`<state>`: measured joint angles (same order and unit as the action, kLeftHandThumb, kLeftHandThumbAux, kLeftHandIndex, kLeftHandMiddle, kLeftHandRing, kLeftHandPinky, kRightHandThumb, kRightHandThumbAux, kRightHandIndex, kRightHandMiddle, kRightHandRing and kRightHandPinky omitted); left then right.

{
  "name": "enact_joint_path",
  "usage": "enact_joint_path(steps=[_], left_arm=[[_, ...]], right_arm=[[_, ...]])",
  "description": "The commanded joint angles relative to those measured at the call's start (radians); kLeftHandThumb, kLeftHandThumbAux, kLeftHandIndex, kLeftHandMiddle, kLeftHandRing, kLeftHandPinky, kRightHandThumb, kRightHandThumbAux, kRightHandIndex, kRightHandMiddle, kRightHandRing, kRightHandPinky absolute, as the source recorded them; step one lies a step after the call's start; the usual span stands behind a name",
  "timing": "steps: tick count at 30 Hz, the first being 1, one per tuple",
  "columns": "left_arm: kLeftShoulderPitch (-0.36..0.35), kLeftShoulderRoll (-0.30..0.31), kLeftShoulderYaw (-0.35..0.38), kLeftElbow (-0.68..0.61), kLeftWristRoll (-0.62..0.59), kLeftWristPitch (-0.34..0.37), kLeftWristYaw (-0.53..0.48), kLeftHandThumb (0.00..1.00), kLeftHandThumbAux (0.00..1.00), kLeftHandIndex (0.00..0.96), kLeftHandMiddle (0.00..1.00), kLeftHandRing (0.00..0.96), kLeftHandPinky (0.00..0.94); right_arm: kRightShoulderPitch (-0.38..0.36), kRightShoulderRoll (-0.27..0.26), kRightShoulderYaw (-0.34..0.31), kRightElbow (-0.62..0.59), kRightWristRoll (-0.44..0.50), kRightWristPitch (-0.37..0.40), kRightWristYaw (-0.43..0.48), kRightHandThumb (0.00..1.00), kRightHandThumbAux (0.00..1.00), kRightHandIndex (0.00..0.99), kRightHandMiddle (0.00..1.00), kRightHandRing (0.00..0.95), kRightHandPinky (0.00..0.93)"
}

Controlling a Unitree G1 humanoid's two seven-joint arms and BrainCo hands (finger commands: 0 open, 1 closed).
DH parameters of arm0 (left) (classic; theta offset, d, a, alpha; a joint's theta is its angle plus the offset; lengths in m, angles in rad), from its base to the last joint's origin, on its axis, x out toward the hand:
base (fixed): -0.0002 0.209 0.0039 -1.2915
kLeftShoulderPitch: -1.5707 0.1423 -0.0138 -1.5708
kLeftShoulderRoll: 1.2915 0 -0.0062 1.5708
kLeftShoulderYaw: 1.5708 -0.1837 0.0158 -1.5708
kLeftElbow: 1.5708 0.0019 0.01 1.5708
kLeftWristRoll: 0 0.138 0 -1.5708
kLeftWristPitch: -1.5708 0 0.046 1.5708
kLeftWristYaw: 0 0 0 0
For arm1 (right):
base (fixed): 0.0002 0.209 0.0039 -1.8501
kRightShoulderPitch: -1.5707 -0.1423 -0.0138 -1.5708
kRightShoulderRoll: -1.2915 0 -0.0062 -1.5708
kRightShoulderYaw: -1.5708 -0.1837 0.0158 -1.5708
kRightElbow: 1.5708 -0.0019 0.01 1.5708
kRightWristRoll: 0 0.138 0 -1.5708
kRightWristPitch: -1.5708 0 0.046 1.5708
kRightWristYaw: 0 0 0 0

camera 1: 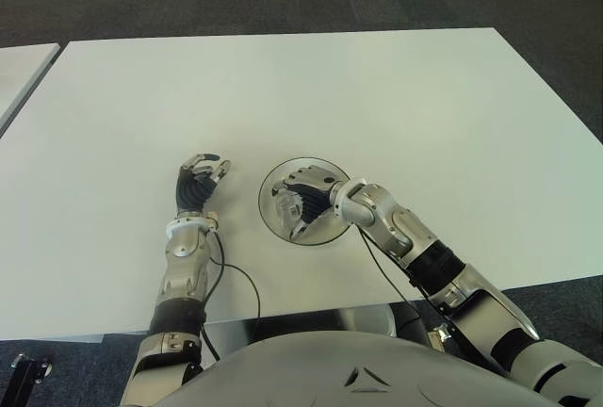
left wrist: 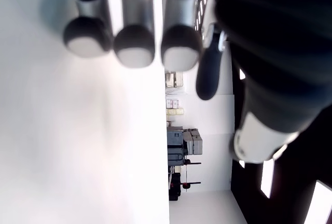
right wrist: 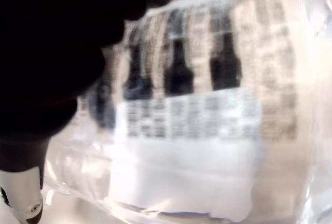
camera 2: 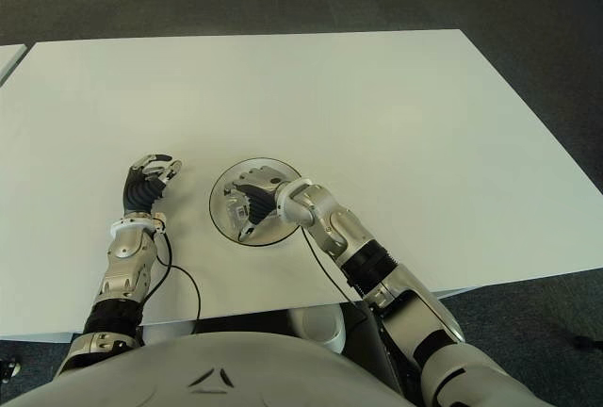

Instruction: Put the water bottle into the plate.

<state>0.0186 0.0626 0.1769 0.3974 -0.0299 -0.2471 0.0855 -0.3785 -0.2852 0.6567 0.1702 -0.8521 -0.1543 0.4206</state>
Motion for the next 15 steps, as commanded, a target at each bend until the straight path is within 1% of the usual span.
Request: enact_joint_path(steps=[1, 4, 9, 12, 15], left_arm=[[0.012, -0.004, 0.0, 0.031, -0.003, 0.041, 0.003, 0.701, 0.723, 0.438, 0.912, 0.899, 0.88], [0.011, -0.004, 0.001, 0.031, -0.003, 0.043, 0.004, 0.701, 0.723, 0.438, 0.908, 0.897, 0.879], [0.012, -0.001, 0.001, 0.029, 0.003, 0.042, 0.006, 0.701, 0.723, 0.438, 0.905, 0.894, 0.877], [0.013, 0.0, 0.0, 0.029, 0.008, 0.039, 0.01, 0.701, 0.723, 0.438, 0.904, 0.893, 0.879], [0.014, 0.001, -0.002, 0.026, 0.014, 0.04, 0.014, 0.7, 0.723, 0.438, 0.904, 0.894, 0.884]], right_arm=[[-0.014, -0.017, 0.026, 0.006, -0.03, 0.007, 0.032, 0.489, 0.63, 0.093, 0.179, 0.178, 0.205], [-0.02, -0.018, 0.033, 0.004, -0.04, 0.014, 0.04, 0.467, 0.635, 0.07, 0.108, 0.105, 0.141], [-0.024, -0.019, 0.038, -0.005, -0.053, 0.028, 0.052, 0.452, 0.641, 0.047, 0.029, 0.025, 0.065], [-0.023, -0.02, 0.038, -0.012, -0.052, 0.03, 0.055, 0.435, 0.64, 0.034, 0.009, 0.008, 0.026], [-0.018, -0.022, 0.035, -0.01, -0.05, 0.024, 0.039, 0.416, 0.641, 0.02, 0.002, 0.002, 0.008]])
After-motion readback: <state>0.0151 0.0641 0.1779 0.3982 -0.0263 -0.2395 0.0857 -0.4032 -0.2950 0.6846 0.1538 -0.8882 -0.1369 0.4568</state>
